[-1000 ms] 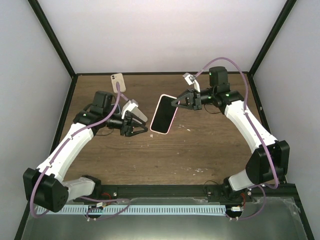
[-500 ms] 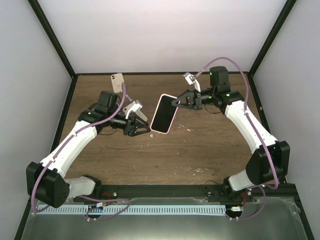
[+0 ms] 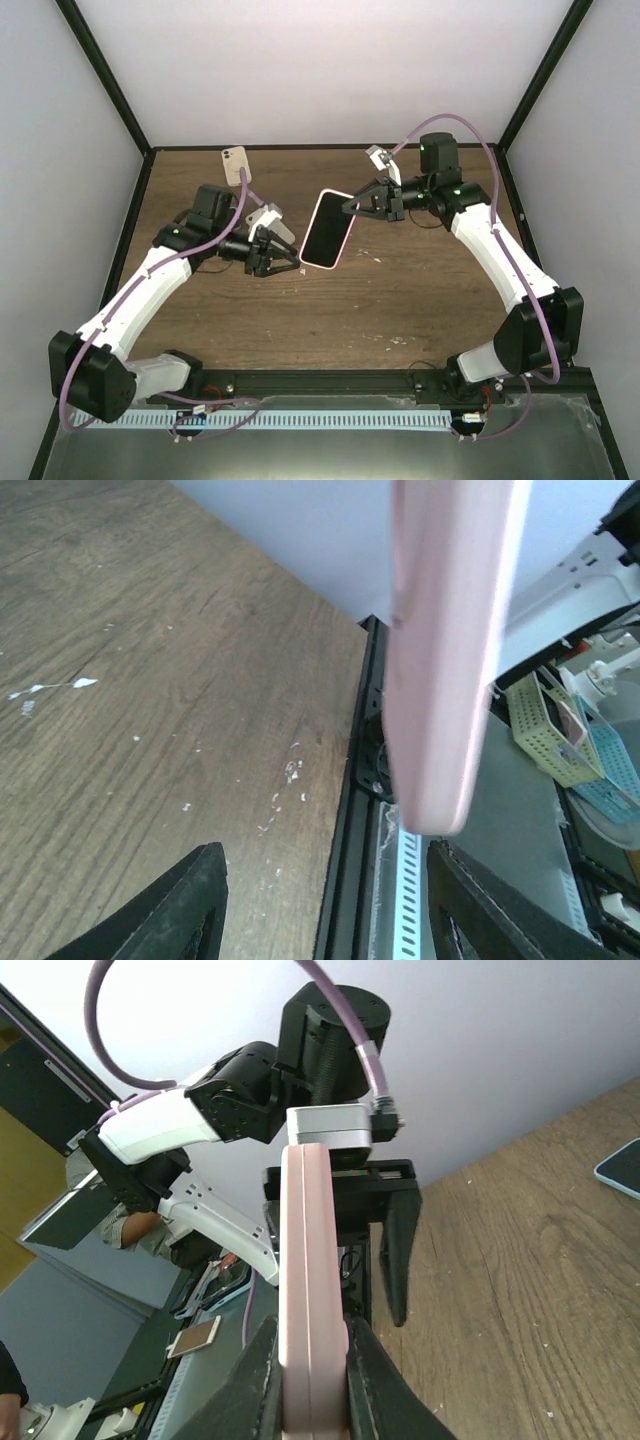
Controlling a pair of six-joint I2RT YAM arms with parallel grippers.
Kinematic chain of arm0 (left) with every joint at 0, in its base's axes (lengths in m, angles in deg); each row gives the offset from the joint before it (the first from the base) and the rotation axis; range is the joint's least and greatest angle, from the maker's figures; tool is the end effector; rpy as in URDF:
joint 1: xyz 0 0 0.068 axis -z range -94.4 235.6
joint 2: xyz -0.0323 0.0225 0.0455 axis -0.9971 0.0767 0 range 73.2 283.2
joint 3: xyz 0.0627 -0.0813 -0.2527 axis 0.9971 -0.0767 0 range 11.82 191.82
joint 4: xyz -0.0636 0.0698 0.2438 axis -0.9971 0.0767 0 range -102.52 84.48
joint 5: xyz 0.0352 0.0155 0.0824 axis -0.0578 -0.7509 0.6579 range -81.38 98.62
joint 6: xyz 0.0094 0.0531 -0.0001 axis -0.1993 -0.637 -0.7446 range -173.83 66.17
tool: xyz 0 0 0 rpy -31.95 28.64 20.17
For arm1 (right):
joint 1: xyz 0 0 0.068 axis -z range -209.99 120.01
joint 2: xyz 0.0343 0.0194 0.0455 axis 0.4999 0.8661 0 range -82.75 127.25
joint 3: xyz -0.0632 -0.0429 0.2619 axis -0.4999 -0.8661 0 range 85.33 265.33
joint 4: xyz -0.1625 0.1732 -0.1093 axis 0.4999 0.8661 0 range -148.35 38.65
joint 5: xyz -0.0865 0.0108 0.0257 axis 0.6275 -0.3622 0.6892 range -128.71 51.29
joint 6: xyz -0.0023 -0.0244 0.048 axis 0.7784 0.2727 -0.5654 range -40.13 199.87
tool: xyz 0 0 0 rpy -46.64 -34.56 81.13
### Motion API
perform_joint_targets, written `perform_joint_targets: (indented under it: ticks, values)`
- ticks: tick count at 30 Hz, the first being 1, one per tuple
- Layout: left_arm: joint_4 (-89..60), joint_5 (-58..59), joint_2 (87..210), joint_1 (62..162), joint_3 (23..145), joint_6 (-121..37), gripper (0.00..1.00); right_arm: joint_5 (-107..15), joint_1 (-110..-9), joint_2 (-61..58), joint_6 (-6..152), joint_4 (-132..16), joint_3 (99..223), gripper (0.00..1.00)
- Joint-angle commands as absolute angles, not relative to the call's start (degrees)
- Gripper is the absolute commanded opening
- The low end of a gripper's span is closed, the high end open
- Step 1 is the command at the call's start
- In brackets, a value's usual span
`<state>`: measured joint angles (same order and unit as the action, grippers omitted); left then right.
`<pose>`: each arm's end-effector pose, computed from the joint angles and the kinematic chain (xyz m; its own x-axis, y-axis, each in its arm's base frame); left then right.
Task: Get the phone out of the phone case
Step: Pick up the phone at the center of the board.
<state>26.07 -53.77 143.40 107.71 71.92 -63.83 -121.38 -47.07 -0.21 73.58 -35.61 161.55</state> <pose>0.2124 -0.1203 0.3099 -0.5610 0.3146 -0.7657 0.8263 0.1569 -0.5409 0.2807 0.1232 0.3698 -0.5564 -0.1563 -0.8161 -0.8101 -0.1163 0.5746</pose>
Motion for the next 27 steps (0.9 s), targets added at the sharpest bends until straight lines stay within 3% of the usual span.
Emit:
perform_joint_targets:
  ticks: [1, 15, 27]
  values:
    - [24.05, -58.3, 141.09, 107.51, 70.8, -64.43, 0.57, -121.62, -47.31, -1.81, 73.8, -36.11, 163.13, 0.01]
    - [20.82, -53.11, 143.17, 107.4, 72.44, -59.87, 0.55, -122.05, -48.32, -2.0, 73.64, -36.39, 162.42, 0.01]
    - [18.34, -40.45, 145.62, 104.39, 70.8, -57.54, 0.42, -131.41, -49.2, -2.9, 72.72, -37.23, 162.55, 0.01]
